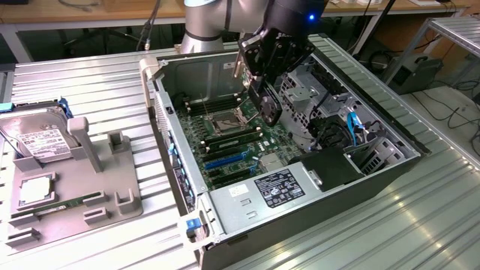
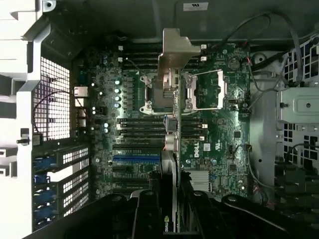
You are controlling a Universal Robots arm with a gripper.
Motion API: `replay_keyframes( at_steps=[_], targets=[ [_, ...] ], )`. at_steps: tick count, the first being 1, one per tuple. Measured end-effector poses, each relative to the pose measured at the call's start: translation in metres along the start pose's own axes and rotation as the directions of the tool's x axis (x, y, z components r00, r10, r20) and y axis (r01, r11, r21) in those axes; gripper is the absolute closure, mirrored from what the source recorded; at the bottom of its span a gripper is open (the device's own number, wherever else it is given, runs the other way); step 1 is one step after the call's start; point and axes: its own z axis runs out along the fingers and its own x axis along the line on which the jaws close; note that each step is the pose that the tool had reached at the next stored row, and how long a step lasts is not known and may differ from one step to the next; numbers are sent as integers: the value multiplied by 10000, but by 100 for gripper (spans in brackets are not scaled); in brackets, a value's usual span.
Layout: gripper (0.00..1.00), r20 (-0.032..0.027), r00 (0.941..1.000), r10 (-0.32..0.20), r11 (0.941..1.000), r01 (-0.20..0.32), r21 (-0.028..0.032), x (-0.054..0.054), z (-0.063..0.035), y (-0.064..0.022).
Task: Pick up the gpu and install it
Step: 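Pick up the gpu and move the gpu toward the slot, then insert the gpu into the slot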
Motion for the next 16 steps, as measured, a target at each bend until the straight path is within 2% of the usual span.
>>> replay_keyframes(
  at_steps=[16],
  targets=[
    [74,5,10000,0,10000,0,-1,1,1,0]
  ],
)
